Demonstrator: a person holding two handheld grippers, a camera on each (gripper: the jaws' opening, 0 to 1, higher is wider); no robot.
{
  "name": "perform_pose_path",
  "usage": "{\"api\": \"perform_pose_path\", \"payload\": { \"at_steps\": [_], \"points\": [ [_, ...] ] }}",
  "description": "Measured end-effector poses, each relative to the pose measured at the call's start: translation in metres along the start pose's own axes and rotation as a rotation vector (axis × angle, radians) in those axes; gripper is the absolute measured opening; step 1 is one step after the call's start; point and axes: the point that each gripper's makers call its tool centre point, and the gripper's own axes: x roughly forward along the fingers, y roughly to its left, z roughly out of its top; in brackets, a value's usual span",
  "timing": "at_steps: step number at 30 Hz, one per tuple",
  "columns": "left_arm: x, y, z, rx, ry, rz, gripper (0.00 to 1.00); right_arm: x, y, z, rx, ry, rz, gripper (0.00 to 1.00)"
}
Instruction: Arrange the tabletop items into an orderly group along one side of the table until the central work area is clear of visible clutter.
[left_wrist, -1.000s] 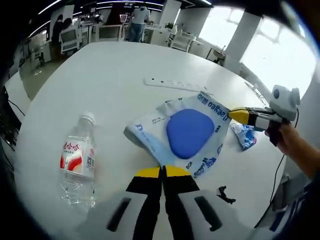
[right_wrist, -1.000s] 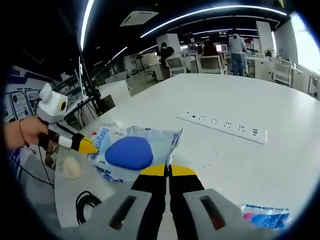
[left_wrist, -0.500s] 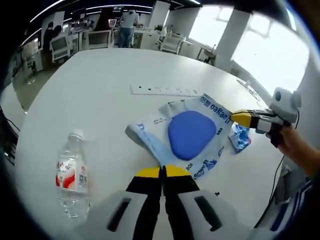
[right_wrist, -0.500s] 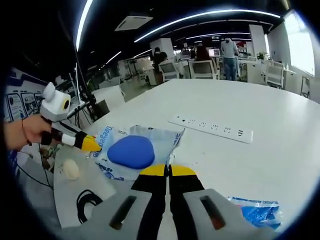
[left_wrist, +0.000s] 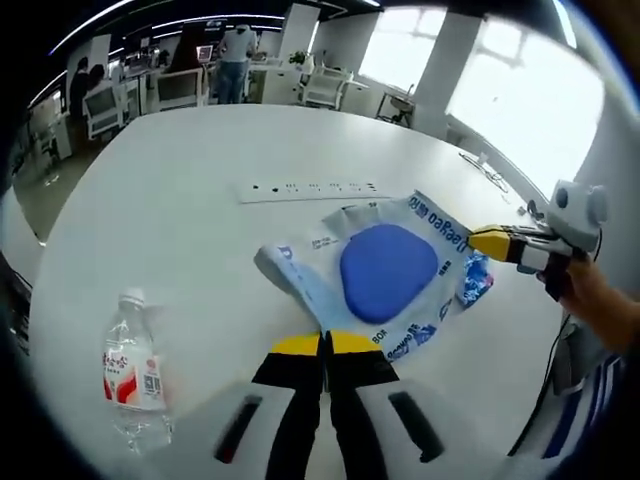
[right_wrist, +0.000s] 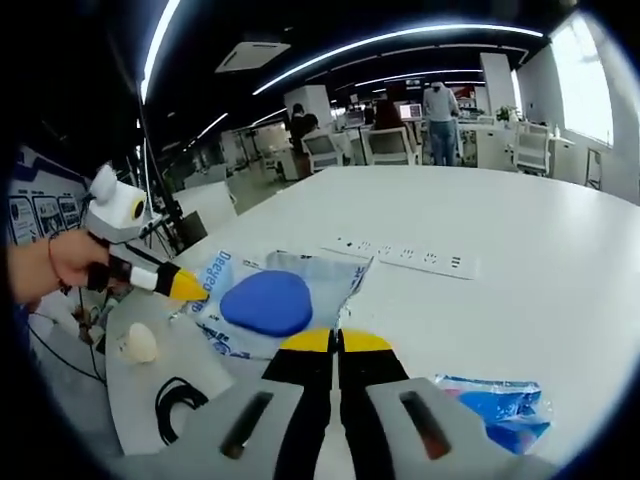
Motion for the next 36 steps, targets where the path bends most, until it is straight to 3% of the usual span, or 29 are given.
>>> {"api": "perform_pose_path", "payload": {
  "at_steps": [20,36],
  "points": [
    [0.021,-0.018,-0.001,0.067,0.036,-0.046,0.00,-0.023,-0.014,-0.030,0.057,0.016,-0.060,0.00],
    [0.037,-0.021,-0.016,0.105,0.090,-0.070,0.00,-0.022,-0.019,-0.061,0.088,0.068,-0.095,0.00]
  ]
}}
